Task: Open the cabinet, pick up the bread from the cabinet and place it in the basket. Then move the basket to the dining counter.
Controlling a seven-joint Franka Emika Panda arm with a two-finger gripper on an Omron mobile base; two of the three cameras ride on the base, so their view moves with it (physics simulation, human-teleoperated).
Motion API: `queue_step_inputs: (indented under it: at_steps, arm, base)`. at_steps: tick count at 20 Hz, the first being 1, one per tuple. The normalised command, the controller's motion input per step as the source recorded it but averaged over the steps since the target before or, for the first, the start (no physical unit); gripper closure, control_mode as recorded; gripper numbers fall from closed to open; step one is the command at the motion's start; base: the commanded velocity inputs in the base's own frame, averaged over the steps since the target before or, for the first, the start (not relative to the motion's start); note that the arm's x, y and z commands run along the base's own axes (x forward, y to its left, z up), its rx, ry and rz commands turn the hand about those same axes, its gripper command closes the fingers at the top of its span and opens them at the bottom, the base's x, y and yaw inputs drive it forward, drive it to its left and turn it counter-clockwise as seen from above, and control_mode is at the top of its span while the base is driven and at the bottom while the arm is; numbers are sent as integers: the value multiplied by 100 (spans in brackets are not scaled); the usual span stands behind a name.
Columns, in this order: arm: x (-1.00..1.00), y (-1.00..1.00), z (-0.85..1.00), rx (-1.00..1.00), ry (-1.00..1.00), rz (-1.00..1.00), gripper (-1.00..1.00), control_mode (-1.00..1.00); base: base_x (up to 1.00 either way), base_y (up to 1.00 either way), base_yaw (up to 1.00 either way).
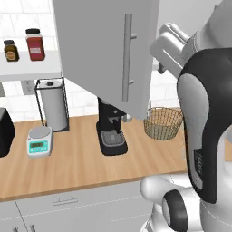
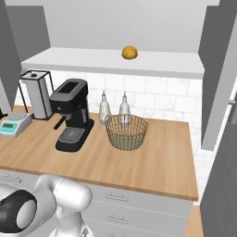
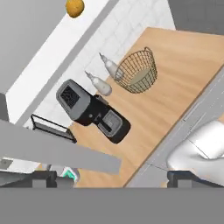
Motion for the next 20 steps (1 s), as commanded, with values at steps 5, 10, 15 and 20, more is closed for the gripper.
queue_step_inputs:
  at_steps: [5,10,15,20]
  arm:
    - [56,-96,-55,93,8,15,-100,-100]
    - [100,-26,-10,79,31,14,-100,-100]
    - [100,22,1,42,40,22,-100,-100]
    - [54,53,0,19,43,38,-100,-100]
  base:
    - [0,0,0]
    - [0,0,0]
    - [0,0,0]
    - [0,0,0]
